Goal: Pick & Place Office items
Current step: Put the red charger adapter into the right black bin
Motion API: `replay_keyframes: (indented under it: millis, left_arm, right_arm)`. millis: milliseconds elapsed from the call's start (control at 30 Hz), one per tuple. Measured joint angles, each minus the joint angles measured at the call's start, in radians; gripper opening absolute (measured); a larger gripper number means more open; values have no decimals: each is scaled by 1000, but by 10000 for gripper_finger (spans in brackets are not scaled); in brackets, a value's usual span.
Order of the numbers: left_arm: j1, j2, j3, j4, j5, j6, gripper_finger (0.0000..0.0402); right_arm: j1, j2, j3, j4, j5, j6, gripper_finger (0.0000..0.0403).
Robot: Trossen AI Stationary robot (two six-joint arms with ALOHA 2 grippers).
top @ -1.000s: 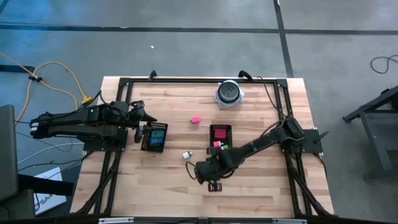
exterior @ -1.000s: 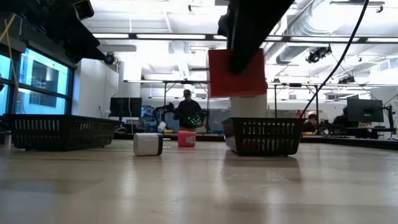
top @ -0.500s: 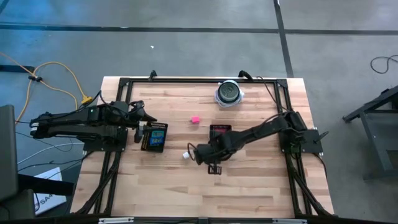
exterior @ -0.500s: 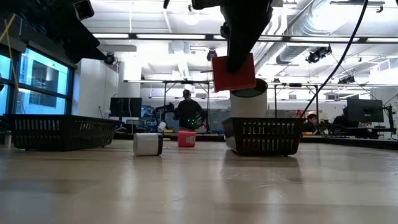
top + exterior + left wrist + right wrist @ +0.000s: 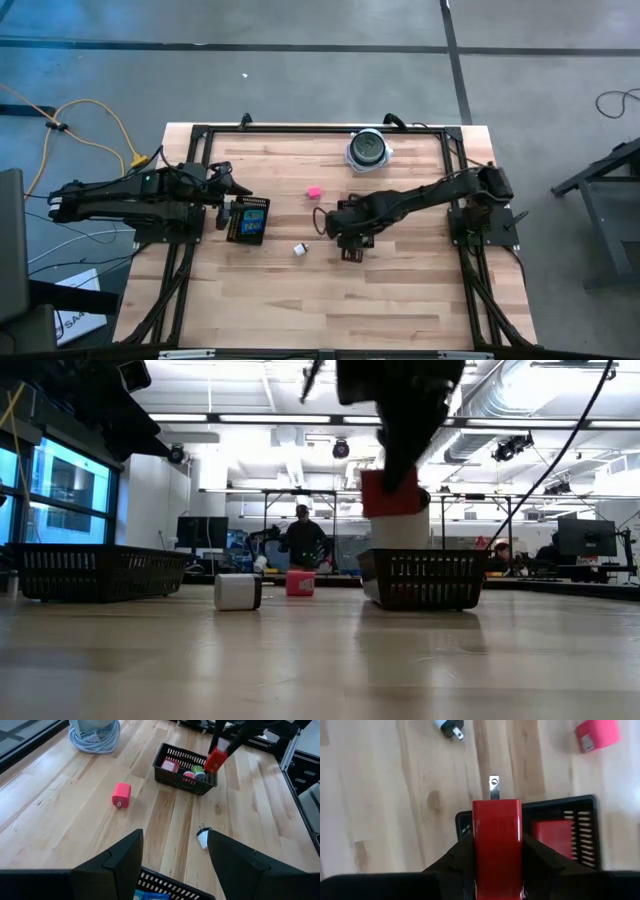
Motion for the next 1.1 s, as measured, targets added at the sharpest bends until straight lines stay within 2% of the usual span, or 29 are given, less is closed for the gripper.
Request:
replay_keyframes:
  millis: [233,400,500,767,1100]
  left_arm:
    - [0,0,0,0,0,0,216]
    - [-1,0,0,0,0,0,216]
    - [-1,0,0,0,0,0,216]
    - [-1,0,0,0,0,0,216]
    - [-1,0,0,0,0,0,216]
  right_arm:
    - [-64,-105,-198,145,-20,-42,114]
    - [-115,-135,-295,222,-101,-93,112]
    - [-146,-132,-322,241,-134,-117,114]
    - [-196,-133,-340,258,-139,-203,114]
    - [-211,-133,-372,290,-169,-208,116]
